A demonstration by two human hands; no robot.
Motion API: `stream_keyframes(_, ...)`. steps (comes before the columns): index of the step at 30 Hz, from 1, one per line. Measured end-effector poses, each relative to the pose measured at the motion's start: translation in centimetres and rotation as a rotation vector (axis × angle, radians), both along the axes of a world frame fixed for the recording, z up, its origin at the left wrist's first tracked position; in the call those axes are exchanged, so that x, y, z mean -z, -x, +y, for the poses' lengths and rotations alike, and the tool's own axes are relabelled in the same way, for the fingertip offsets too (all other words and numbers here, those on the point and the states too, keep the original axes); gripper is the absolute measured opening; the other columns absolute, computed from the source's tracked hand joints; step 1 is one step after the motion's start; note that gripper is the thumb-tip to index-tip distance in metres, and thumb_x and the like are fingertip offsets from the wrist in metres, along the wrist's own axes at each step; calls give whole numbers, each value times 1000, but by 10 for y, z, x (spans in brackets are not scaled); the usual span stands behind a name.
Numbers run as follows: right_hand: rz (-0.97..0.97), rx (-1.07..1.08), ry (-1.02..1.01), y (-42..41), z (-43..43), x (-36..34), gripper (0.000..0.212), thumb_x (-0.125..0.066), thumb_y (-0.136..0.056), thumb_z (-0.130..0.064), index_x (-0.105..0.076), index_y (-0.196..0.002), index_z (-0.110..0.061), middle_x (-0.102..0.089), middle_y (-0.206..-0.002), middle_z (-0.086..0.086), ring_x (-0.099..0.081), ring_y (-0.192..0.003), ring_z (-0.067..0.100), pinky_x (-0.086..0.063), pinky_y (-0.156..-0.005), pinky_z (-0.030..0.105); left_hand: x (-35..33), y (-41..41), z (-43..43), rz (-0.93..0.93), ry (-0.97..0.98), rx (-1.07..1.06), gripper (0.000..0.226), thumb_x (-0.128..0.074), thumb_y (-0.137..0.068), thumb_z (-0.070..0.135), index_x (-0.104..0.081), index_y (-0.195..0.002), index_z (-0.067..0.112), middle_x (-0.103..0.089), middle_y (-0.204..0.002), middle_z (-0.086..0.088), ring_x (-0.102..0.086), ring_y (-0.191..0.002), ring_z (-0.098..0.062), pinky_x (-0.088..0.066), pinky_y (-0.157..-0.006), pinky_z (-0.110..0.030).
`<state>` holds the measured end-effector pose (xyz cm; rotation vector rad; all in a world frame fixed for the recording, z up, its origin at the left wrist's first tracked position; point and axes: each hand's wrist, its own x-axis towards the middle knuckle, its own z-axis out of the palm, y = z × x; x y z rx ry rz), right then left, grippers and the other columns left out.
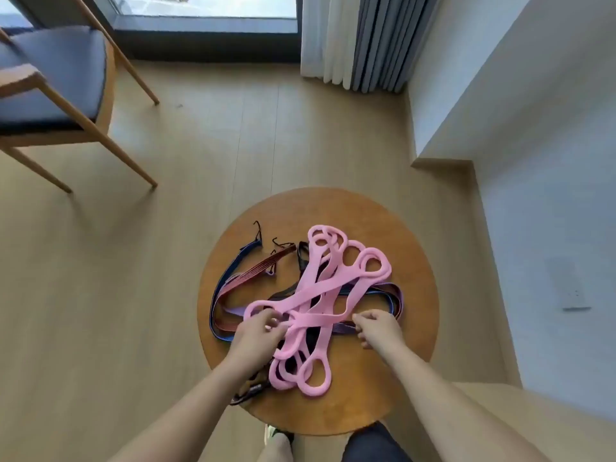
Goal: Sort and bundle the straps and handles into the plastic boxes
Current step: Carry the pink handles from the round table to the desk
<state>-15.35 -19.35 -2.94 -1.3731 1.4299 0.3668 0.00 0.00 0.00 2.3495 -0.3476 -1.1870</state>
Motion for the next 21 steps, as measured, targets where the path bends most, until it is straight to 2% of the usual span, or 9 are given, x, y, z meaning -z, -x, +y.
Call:
stream_keyframes(3, 0, 248, -108, -16, -9, 33, 13, -63, -97, -18, -66, -108, -12, -70, -93, 9, -70, -79, 25, -63, -78, 43, 19, 14, -31, -40, 33, 32, 30, -63, -98, 28, -69, -127, 29, -65, -120, 11, -61, -96, -1, -44, -72, -17)
stream_keyframes(5, -23, 444, -241, -27, -10, 46, 14, -61, -96, -5, -65, -110, -5, -69, -92, 12, -69, -74, 23, -62, -63, 34, 20, 25, -48, -73, 58, 52, 31, -63, -99, 28, -69, -129, 27, -65, -121, 10, -59, -94, 0, -44, -74, -16)
stream_keyframes(7, -54, 535, -340, -33, -8, 52, 14, -63, -93, 1, -65, -107, -1, -68, -85, 12, -66, -67, 20, -54, -50, 27, 25, 36, -58, -110, 78, 115, 33, -64, -99, 26, -69, -131, 24, -69, -128, 6, -59, -109, -8, -46, -90, -25)
stream_keyframes(9, -99, 571, -407, -36, -5, 48, 12, -68, -92, -1, -66, -104, -1, -68, -80, 10, -62, -65, 18, -49, -50, 27, 28, 40, -63, -164, 62, 225, 40, -65, -97, 22, -65, -137, 22, -66, -137, 0, -54, -127, -19, -44, -102, -35)
stream_keyframes(12, -185, 496, -369, -31, -5, 39, 7, -70, -93, -8, -69, -97, -4, -68, -80, 7, -60, -69, 18, -49, -59, 28, 30, 39, -70, -248, 26, 360, 58, -69, -93, 16, -54, -149, 23, -53, -150, -5, -40, -139, -28, -37, -111, -42)
stream_keyframes(15, -308, 384, -329, -22, -8, 19, 2, -69, -93, -5, -71, -94, -5, -73, -86, 7, -66, -81, 21, -52, -68, 31, 29, 32, -74, -185, 53, 414, 81, -74, -88, 8, -38, -158, 26, -39, -160, -1, -29, -149, -24, -32, -118, -40)
stream_keyframes(16, -351, 361, -336, -20, -8, 10, 7, -70, -91, -1, -71, -96, -4, -74, -90, 9, -69, -85, 23, -55, -72, 32, 28, 30, -75, -154, 74, 421, 87, -76, -86, 7, -35, -160, 28, -37, -162, 1, -27, -150, -22, -30, -120, -38)
stream_keyframes(19, -448, 254, -306, -18, -7, -19, 24, -67, -86, 12, -70, -107, 0, -77, -99, 14, -72, -93, 25, -59, -84, 37, 19, 25, -76, -106, 134, 432, 97, -82, -83, 9, -30, -161, 35, -39, -162, 6, -29, -150, -16, -30, -115, -31)
stream_keyframes(21, -508, 182, -274, -21, -4, -41, 27, -64, -88, 14, -70, -109, -1, -77, -101, 14, -72, -93, 25, -59, -85, 39, 8, 23, -74, -90, 206, 429, 102, -84, -80, 9, -29, -161, 38, -41, -161, 9, -32, -146, -12, -30, -109, -24)
